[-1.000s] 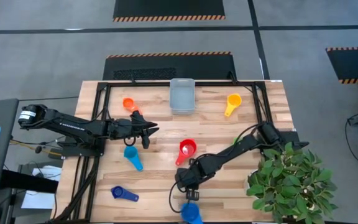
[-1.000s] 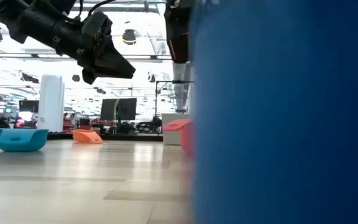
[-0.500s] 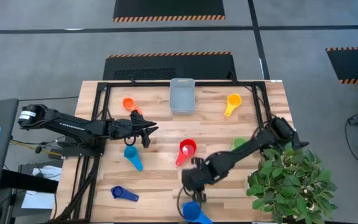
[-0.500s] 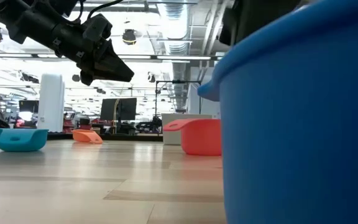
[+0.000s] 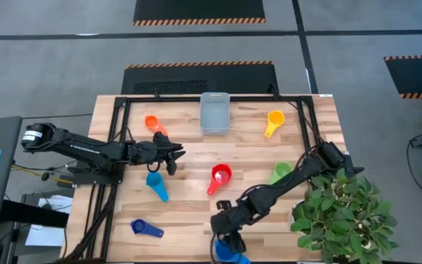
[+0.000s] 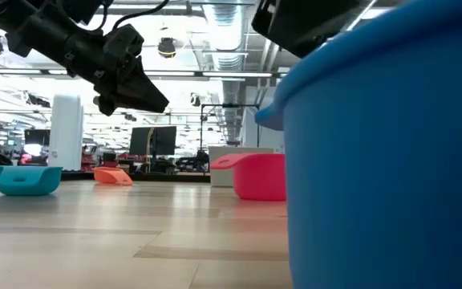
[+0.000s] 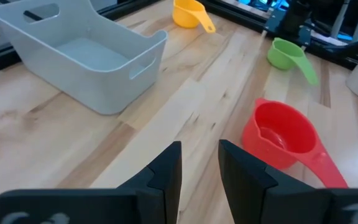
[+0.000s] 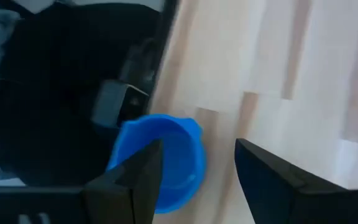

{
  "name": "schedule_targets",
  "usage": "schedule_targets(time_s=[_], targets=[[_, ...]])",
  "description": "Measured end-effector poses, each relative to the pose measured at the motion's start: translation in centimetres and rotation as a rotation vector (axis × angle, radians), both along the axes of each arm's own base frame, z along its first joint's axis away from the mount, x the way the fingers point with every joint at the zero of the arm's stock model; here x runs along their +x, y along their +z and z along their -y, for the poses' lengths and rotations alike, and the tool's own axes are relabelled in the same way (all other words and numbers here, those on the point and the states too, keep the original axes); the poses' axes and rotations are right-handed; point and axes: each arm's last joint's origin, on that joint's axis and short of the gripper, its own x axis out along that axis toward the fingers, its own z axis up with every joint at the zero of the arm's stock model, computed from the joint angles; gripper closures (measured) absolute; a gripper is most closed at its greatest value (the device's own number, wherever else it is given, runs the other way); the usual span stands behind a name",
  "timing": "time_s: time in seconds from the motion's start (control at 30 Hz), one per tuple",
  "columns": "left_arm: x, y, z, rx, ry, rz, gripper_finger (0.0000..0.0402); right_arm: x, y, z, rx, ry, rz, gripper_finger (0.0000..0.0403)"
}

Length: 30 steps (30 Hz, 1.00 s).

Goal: Nest measuring cups in basket
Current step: Stack the bottom blue measuring cup on top of the red measuring cup

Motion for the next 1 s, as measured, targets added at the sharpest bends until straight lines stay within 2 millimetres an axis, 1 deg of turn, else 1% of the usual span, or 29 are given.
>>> schedule_targets(time_s=[0.03,0.13,0.2,0.27,0.37,0.43,0.63,0.83,1.0], targets=[[0.0,0.0,0.0,-0.001,0.0,0.0,0.0308,-0.1,0.0,-0.2,-0.002,0.003,0.0,0.0178],[0.0,0.0,0.0,-0.001,0.001,-0.003,0.0308,0.2,-1.2,-0.7,-0.002,0.0,-0.012,0.0178],[0.0,-0.1,0.0,-0.001,0.002,-0.009,0.0308,-0.1,-1.9,-0.8,-0.024,-0.005,-0.054,0.0178],[-0.1,-0.1,0.0,-0.001,0.002,-0.012,0.0308,0.6,-2.6,-1.3,-0.008,-0.02,-0.04,0.0178],[-0.1,-0.1,0.0,0.0,0.003,-0.011,0.0308,0.1,-3.5,-0.9,-0.062,-0.032,-0.122,0.0178],[-0.1,-0.2,0.0,0.0,0.003,-0.021,0.0308,0.8,-3.4,-1.2,-0.026,-0.024,-0.082,0.0178],[0.0,-0.2,0.0,0.003,0.008,-0.018,0.0308,0.5,-3.7,-1.0,-0.027,-0.016,-0.125,0.0186],[0.0,-0.3,0.0,0.003,0.01,-0.02,0.0308,0.4,-3.7,-1.0,-0.026,-0.012,-0.135,0.0216],[0.0,-0.3,0.0,0.004,0.01,-0.022,0.0308,0.4,-4.1,-0.6,-0.032,-0.019,-0.147,0.024]])
